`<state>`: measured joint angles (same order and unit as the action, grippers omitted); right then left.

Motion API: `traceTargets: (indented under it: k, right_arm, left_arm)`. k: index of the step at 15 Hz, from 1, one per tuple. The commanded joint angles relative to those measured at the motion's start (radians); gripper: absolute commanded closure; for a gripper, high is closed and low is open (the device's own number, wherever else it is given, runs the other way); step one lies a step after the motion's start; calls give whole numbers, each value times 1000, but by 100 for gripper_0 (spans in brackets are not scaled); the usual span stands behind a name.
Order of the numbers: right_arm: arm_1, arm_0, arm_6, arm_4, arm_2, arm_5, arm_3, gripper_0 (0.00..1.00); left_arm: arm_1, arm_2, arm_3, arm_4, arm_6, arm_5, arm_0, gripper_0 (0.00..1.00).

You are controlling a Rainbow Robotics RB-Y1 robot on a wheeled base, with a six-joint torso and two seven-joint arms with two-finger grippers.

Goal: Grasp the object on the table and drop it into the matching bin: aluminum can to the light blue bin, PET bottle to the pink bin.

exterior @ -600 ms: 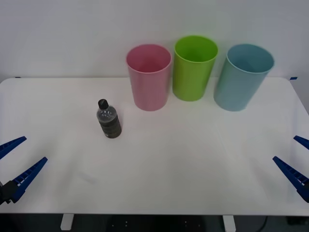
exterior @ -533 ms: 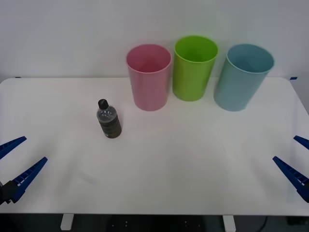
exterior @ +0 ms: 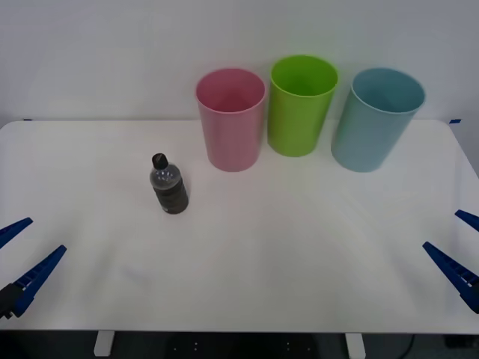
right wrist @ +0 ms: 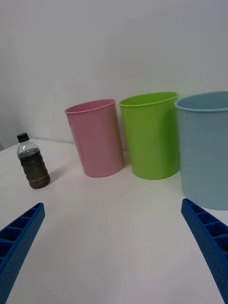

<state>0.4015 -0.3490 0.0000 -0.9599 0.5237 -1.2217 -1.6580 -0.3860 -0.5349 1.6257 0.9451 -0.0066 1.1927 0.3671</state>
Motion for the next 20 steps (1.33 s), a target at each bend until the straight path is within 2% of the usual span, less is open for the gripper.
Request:
traceTargets:
  k: [1, 4, 6, 9, 12, 17, 20]
  right_arm:
    - [0, 0, 0, 0, 0, 0, 0, 0]
    - [0, 0, 0, 0, 0, 0, 0, 0]
    - [0, 0, 0, 0, 0, 0, 0, 0]
    - [0, 0, 0, 0, 0, 0, 0, 0]
    - [0, 0, 0, 0, 0, 0, 0, 0]
    - [0, 0, 0, 0, 0, 0, 0, 0]
    - [0, 0, 0, 0, 0, 0, 0, 0]
  left_arm:
    - [-1, 3, -3, 32, -4, -30, 3, 0]
    - [1, 53, -7, 35, -64, -150, 16, 0]
    - [-1, 78, -7, 37, -108, -189, 23, 0]
    - [1, 105, -12, 92, -121, -208, 7, 0]
    - [3, 153, -27, 106, -125, -223, -30, 0]
    - [6, 223, -175, 110, -197, -226, -174, 0]
    - [49, 219, -228, 173, -213, -226, -249, 0]
